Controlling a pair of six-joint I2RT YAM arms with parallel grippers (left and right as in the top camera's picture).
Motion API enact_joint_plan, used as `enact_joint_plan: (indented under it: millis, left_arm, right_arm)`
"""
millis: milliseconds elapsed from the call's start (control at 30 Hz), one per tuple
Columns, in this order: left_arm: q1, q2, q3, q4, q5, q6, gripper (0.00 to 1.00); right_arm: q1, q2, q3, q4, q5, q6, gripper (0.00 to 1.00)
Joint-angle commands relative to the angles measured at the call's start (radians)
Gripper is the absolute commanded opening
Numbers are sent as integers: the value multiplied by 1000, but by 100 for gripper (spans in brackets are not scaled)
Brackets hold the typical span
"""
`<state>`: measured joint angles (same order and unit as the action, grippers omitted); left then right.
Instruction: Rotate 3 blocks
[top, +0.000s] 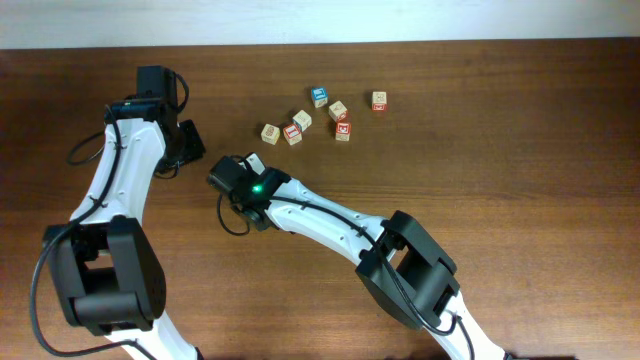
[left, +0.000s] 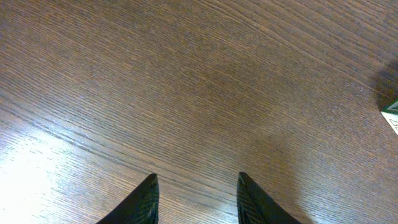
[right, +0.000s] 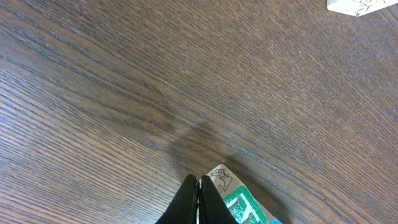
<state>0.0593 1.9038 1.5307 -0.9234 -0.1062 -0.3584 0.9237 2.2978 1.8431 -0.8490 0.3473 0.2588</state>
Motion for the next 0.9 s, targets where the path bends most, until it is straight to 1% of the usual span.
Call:
enact_joint_plan:
  millis: [0,267,333,367,400,433,467,533,567,600,633,700,733,833,867]
  left_arm:
    - [1,5,12,2,-14,16,39]
    - [1,5,12,-1,-14,16,38]
    - [1,5,12,-2,-14,16,39]
    - [1,5,12,-2,-14,16,38]
    - [1,5,12,-3,-14,16,39]
    - [1,5,12,-4,-15,16,39]
    - [0,5,12,-6,-14,16,39]
    - [0,5,12,-7,-10,16,38]
    - [0,5,12,-7,-3,16,38]
    - [0,5,12,-7,-3,16,38]
    - [0,5,12,-8,-2,15,38]
    - [-2,5,11,-13,29,16,37]
    - [-14,6,11,-28,52,16,34]
    - [-66,9,8,-96,71,16,30]
    - [-87,14,8,-121,106,32,27]
  right_arm:
    - [-2,16,-14,-23,-3,12,4]
    - [-2,13,-12,-43,-3,12,4]
    - [-3,-27,50,-80,-23,12,5]
    - [-14,-95,146,-146,-64,19,5]
    - [-24,-125,190,-192,-68,65,5]
    - [-54,-179,263,-289,-94,123,4]
    - [-132,-260,302,-408,-151,185,5]
    - [-269,-291,301,-552,-232,217,5]
    - [-324,-286,287,-587,-273,221,4]
    - [-406,-286,215,-583,-373,193,4]
    - [-464,-285,123,-542,-493,136,4]
    - [-523,-284,-63,-422,-645,88,4]
    - [-529,-283,-159,-341,-692,86,5]
    - [-531,-283,-352,-141,-782,116,4]
    - [-531,-283,-424,-40,-830,116,4]
